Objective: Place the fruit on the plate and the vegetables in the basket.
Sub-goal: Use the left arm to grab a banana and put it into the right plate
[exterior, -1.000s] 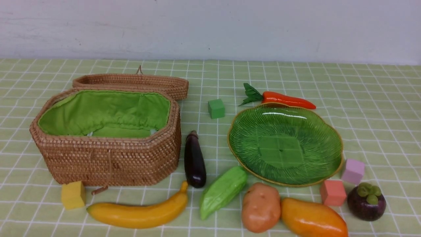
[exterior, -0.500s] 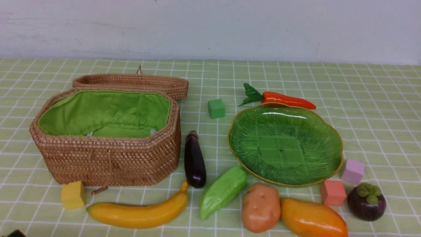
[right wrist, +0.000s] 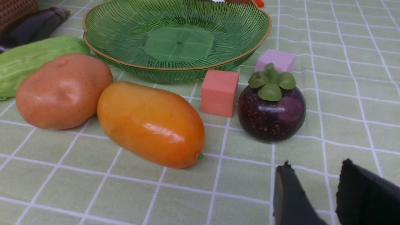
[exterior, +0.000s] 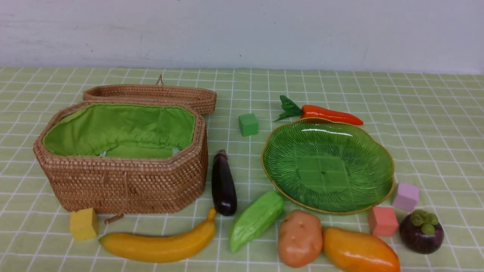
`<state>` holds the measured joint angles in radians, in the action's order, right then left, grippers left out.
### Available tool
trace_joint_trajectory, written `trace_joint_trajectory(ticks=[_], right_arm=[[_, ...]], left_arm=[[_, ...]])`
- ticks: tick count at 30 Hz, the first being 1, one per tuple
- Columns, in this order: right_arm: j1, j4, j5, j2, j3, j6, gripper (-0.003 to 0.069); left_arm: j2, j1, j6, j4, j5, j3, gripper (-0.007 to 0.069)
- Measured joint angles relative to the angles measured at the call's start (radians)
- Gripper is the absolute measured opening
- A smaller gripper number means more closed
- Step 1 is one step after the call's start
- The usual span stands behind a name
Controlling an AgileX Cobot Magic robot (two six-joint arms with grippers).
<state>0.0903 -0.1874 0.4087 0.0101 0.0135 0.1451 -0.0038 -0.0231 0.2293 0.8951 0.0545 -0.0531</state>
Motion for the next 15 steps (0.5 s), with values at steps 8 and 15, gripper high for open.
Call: trace_joint_trajectory(ticks=[8, 15], right_arm=[[0.000, 0.000, 0.000, 0.000, 0.000, 0.000, 0.0240], [0.000, 0.000, 0.000, 0.000, 0.000, 0.000, 0.0240]], left_arm=[[0.391, 0.000, -0.269, -0.270, 0.696, -0.438, -0.0013], [0.662, -0.114, -0.383, -0.424, 0.886, -0.632, -0.0013]])
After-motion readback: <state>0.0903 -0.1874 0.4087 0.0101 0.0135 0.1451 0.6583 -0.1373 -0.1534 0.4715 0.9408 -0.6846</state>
